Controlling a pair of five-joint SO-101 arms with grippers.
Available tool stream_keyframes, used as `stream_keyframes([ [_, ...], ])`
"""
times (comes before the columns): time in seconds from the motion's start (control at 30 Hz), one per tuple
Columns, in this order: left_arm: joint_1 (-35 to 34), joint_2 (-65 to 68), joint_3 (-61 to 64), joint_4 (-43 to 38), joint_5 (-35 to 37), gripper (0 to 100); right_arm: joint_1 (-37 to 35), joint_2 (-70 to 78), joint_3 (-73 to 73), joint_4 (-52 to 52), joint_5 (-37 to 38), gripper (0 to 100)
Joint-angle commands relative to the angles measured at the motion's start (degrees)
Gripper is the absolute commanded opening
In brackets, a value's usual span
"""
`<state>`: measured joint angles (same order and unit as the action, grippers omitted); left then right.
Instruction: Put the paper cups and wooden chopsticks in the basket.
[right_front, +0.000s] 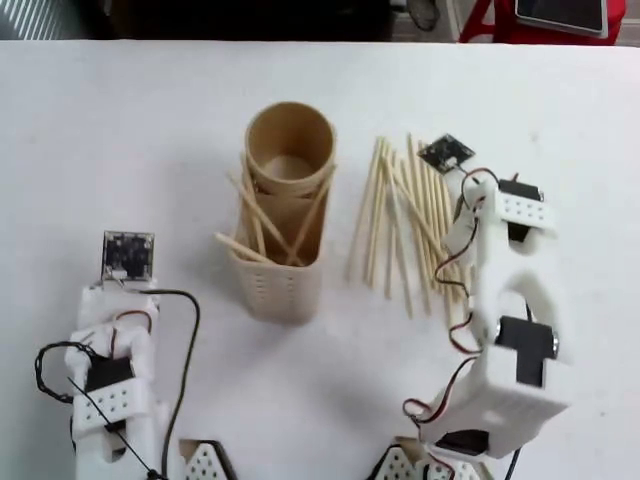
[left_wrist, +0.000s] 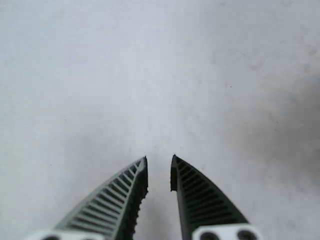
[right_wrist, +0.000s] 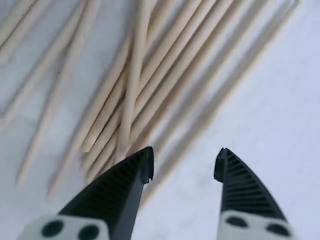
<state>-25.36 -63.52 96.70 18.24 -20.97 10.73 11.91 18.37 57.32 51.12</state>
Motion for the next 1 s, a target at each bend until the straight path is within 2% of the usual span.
stream_keyframes([
  [0.0, -0.48, -0.92, -0.09, 0.09, -0.7, 10, 2.86, 2.07, -0.79, -3.56, -0.53, 20.1],
  [0.23, -0.48, -0.92, -0.09, 0.09, -0.7, 10, 5.41, 7.16, -1.14, -6.2, -0.09, 20.0],
  [0.47, -0.48, -0.92, -0.09, 0.09, -0.7, 10, 6.81, 9.98, -2.73, -5.85, -0.09, 2.2],
  [0.57, -0.48, -0.92, -0.09, 0.09, -0.7, 10, 7.96, 9.19, -2.73, -5.67, -0.53, 1.8],
  [0.63, -0.48, -0.92, -0.09, 0.09, -0.7, 10, 8.75, 6.29, -2.73, -4.88, -1.14, 1.8],
  [0.77, -0.48, -0.92, -0.09, 0.09, -0.7, 10, 9.1, -5.05, -2.29, -1.71, -7.47, 1.8],
  [0.97, -0.48, -0.92, -0.09, 0.09, -0.7, 10, 5.05, -28.0, 2.29, 1.71, -12.48, 1.8],
])
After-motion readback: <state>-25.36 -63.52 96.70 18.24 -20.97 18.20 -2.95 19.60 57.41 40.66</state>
